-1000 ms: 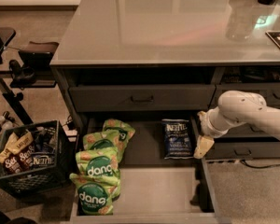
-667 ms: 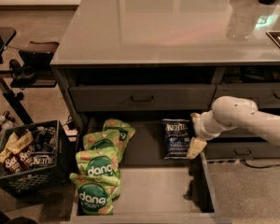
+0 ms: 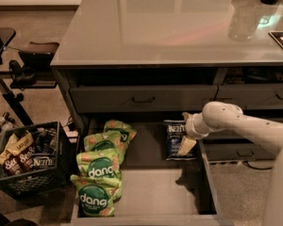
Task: Pick blue chip bag from middle drawer and place on counter
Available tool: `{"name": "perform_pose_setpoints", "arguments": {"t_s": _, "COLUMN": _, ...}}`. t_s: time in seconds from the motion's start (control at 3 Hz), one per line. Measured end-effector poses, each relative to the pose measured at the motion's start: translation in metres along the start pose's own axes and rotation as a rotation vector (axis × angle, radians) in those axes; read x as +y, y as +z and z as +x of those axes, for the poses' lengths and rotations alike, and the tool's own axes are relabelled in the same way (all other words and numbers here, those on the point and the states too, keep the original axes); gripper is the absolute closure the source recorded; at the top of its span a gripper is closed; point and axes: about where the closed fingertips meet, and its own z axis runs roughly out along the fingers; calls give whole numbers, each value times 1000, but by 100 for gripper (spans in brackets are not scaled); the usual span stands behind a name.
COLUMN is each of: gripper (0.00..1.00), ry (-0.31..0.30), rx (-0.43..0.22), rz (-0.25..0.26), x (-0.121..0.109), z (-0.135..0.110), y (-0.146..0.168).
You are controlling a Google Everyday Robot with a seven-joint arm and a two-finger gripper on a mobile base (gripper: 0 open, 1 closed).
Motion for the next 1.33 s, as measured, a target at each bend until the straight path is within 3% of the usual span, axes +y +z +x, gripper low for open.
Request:
{"name": "perform_pose_setpoints", "arguments": {"t_s": 0.67, "gripper": 0, "ry": 22, "rx": 0, "rz": -37, "x": -20, "z": 5, "y": 56}}
{"name": "perform_pose_setpoints", "arguments": {"t_s": 1.33, "gripper": 0, "ry": 83, "rx": 33, "rz": -110, "x": -26, "z": 29, "y": 108}}
